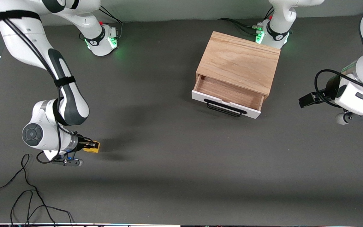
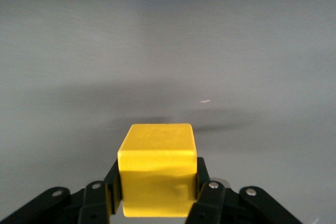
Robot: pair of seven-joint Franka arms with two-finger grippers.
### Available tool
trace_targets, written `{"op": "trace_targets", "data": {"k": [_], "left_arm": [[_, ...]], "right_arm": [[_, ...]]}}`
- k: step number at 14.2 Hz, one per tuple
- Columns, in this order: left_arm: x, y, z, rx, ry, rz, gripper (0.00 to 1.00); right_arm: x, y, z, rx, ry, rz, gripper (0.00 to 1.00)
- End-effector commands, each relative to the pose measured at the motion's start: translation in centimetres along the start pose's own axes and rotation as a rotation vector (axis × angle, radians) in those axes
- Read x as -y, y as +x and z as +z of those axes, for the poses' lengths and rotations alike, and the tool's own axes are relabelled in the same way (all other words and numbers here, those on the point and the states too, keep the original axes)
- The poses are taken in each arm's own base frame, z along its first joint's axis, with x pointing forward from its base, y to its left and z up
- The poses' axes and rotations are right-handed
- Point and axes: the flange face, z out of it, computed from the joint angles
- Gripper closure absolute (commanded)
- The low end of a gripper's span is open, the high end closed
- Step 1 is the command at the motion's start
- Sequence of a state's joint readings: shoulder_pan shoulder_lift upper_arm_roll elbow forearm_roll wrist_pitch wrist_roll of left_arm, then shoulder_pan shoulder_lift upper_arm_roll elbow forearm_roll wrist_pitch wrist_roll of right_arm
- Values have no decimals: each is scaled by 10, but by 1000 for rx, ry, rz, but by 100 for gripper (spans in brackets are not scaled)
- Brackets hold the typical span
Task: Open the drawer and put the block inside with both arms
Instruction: 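Lift the yellow cube and carry it to the open drawer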
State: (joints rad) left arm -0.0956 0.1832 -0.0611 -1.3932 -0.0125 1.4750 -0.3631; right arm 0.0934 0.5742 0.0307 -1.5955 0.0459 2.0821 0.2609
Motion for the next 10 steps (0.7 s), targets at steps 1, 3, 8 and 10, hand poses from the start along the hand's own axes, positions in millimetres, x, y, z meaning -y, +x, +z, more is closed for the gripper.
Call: {"op": "trace_targets", "data": {"k": [1,3,8,10], "left_arm": [[8,-24,-3,12,43,86,1],[14,-40,8,6,46,95,1],[30,-38,10,-36,35,191,1],[35,-33,5,-77,34,234,1]], "right_arm": [[67,-5,-45,0,55,78,100],[98,-13,-62,-13,97,125,100],[226,-68,-121,-48,207,226,100],[296,-121,-128,-32,199,231,100]]}}
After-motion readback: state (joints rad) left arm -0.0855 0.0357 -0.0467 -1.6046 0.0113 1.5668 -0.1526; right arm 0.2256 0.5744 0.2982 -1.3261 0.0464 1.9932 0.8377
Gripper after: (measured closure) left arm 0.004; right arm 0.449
